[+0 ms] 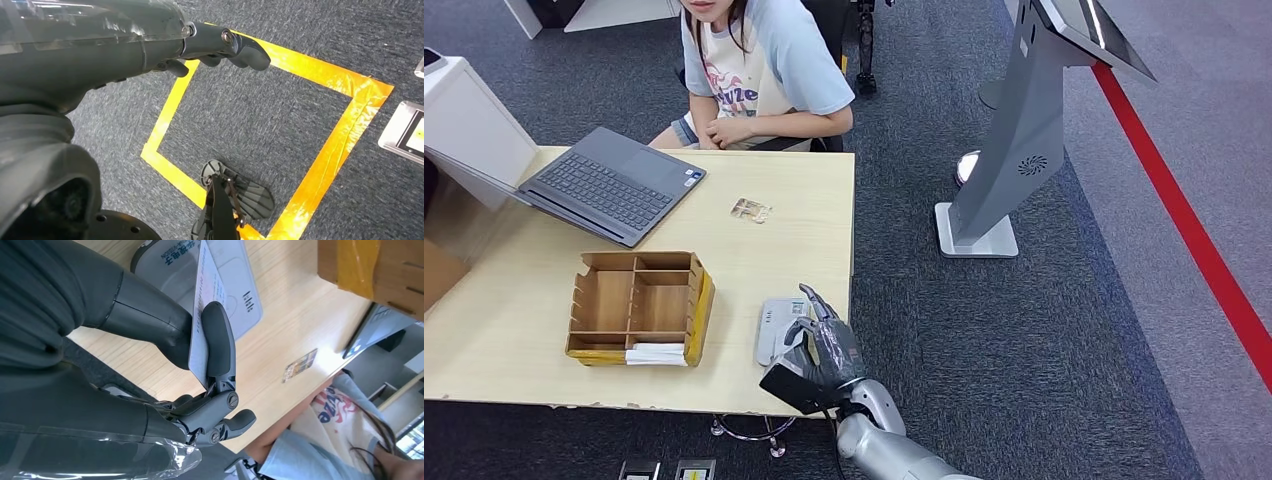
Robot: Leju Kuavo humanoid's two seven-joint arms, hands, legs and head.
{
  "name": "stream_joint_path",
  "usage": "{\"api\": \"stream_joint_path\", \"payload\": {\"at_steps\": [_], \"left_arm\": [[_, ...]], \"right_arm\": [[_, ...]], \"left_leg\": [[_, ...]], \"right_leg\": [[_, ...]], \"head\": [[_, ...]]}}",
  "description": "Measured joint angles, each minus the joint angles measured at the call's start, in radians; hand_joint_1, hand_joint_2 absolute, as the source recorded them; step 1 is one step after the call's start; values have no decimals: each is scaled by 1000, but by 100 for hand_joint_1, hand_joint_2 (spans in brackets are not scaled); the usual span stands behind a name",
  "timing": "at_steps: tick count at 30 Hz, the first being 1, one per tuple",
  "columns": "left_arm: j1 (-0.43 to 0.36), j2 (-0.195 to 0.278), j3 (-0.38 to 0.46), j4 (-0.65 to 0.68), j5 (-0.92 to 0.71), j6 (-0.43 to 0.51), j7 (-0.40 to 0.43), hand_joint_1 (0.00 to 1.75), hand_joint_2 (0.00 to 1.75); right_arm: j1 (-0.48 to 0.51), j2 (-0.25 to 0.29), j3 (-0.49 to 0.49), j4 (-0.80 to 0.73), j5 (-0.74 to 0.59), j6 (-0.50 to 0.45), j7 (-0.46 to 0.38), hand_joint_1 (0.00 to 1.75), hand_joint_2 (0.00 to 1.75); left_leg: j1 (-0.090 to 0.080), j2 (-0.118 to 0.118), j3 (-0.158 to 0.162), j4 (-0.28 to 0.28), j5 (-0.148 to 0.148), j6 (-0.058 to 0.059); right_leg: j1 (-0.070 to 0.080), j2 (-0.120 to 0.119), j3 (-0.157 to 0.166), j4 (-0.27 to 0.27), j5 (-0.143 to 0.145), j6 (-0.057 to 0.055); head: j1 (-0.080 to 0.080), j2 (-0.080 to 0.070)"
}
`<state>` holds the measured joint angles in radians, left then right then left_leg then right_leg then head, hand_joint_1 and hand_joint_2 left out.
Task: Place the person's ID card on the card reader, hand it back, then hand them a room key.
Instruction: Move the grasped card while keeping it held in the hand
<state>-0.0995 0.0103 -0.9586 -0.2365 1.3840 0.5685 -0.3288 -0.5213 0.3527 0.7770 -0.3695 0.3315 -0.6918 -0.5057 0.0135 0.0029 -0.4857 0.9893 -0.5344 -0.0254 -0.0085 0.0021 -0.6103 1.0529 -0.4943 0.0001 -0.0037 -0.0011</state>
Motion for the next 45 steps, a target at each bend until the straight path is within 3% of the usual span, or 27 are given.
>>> {"api": "stream_joint_path", "payload": {"at_steps": [18, 27, 45], "left_arm": [[0, 0, -5, -5, 10, -2, 0, 0, 0], [0, -2, -5, -5, 29, 7, 0, 0, 0], [0, -12, -2, -5, 71, 33, -7, 0, 0]], "right_arm": [[2, 2, -9, 2, -81, 6, 104, 175, 175], [-1, 8, 7, 3, -219, 3, 120, 175, 175], [-3, 9, 35, 29, -239, 7, 198, 175, 175]], "left_leg": [[0, 0, 0, 0, 0, 0], [0, 0, 0, 0, 0, 0], [0, 0, 0, 0, 0, 0]], "right_leg": [[0, 0, 0, 0, 0, 0], [0, 0, 0, 0, 0, 0], [0, 0, 0, 0, 0, 0]], "head": [[0, 0], [0, 0], [0, 0]]}}
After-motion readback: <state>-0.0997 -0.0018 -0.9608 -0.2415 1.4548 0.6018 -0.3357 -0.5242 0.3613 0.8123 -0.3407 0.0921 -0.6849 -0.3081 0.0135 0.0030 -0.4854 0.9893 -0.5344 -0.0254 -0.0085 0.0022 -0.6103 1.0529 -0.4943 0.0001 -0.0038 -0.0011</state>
